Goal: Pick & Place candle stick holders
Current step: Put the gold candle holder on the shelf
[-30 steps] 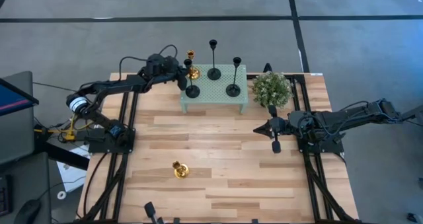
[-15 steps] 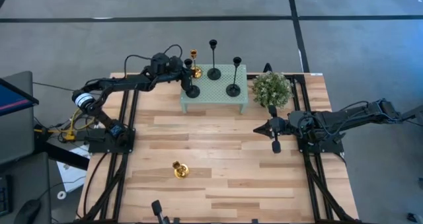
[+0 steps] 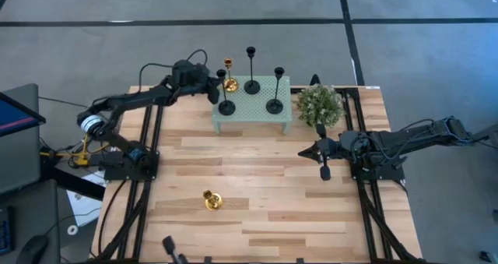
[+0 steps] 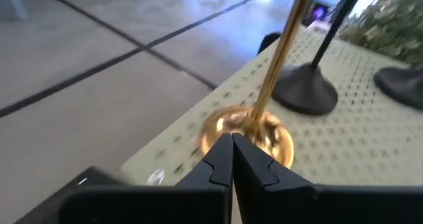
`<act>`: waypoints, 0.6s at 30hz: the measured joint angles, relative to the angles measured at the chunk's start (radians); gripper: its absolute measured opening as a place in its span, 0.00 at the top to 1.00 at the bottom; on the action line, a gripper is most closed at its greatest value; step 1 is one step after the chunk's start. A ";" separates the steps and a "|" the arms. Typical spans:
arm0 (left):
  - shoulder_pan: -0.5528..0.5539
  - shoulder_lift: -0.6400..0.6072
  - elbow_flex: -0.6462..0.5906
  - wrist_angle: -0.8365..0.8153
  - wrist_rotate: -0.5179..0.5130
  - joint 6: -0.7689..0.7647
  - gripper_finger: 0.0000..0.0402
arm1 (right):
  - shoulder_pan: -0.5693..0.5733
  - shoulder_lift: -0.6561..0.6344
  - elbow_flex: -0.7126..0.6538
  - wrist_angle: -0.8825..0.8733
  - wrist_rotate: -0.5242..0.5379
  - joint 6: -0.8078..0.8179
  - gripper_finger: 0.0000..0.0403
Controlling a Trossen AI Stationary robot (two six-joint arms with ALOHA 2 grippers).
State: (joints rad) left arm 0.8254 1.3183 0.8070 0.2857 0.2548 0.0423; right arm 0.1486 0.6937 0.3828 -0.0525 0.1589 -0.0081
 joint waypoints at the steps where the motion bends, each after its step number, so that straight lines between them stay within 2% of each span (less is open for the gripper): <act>1: 0.004 -0.031 0.000 -0.044 -0.020 0.015 1.00 | 0.000 0.000 0.000 0.000 0.000 0.000 1.00; 6: 0.004 -0.190 -0.009 -0.223 -0.052 0.042 1.00 | 0.000 0.000 0.000 0.000 0.000 -0.001 1.00; 12: -0.042 -0.393 -0.082 -0.357 -0.013 0.043 1.00 | 0.000 0.000 0.000 0.001 0.000 0.000 1.00; 18: -0.153 -0.585 -0.198 -0.376 0.003 0.043 1.00 | 0.000 0.000 0.000 0.008 0.000 0.001 1.00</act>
State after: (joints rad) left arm 0.6719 0.7334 0.6093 -0.0906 0.2573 0.0853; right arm 0.1486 0.6937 0.3828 -0.0445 0.1589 -0.0071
